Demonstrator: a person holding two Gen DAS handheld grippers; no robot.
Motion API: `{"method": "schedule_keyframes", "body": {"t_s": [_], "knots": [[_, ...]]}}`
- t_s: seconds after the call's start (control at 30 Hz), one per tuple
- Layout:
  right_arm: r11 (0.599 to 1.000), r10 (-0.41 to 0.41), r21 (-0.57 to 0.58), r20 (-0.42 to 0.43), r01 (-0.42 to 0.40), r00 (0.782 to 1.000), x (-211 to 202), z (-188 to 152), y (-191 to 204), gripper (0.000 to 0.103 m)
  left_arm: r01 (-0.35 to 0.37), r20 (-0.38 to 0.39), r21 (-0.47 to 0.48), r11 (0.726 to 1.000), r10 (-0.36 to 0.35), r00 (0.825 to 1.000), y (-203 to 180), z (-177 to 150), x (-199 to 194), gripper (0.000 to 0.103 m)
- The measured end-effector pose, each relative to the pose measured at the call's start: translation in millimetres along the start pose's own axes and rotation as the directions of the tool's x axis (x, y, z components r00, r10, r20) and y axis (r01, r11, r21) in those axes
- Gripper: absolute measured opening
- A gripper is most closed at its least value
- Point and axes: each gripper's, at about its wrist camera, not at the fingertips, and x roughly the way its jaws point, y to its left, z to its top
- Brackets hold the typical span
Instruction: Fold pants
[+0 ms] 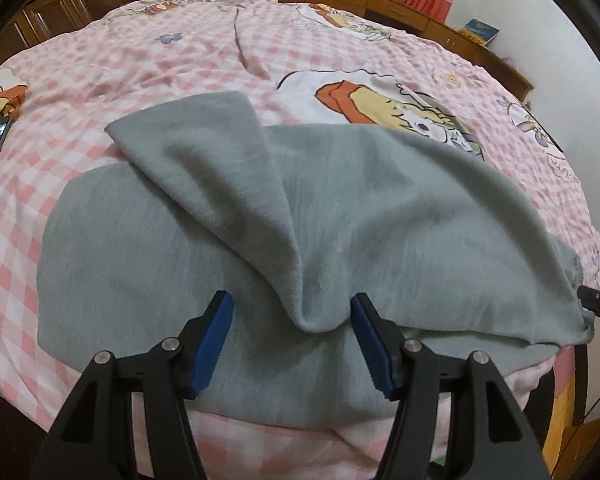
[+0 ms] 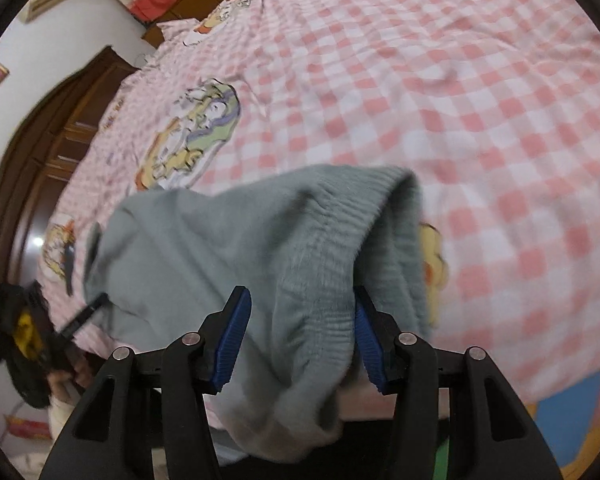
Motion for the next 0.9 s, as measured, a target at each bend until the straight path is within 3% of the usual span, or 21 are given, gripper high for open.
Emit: {"method": "schedule_keyframes", "body": {"t_s": [0.5, 0.7, 0.9], "knots": [[0.999, -0.047, 0.001, -0.009, 0.047, 0.999, 3.3, -21.4, -8.5, 0.048, -0.021, 0.045, -0.06, 0.998, 0.023, 0.999, -1.6, 8.3, 4.3, 0.065], [0.978, 0.023, 0.209, -0.092, -0.003, 0.995, 7.4, -16.2, -13.6, 0.048, -0.036, 0.046, -0.092, 0.995, 0.04, 0.998, -2.4, 9.3, 9.3, 0.067], [0.983, -0.011, 0.183, -0.113, 0.032, 0.993, -9.9, -29.0, -7.3, 0.048, -0.013, 0.049, -0.116, 0.993, 0.019, 0.999, 0.3, 11.5, 8.8, 0.066]]}}
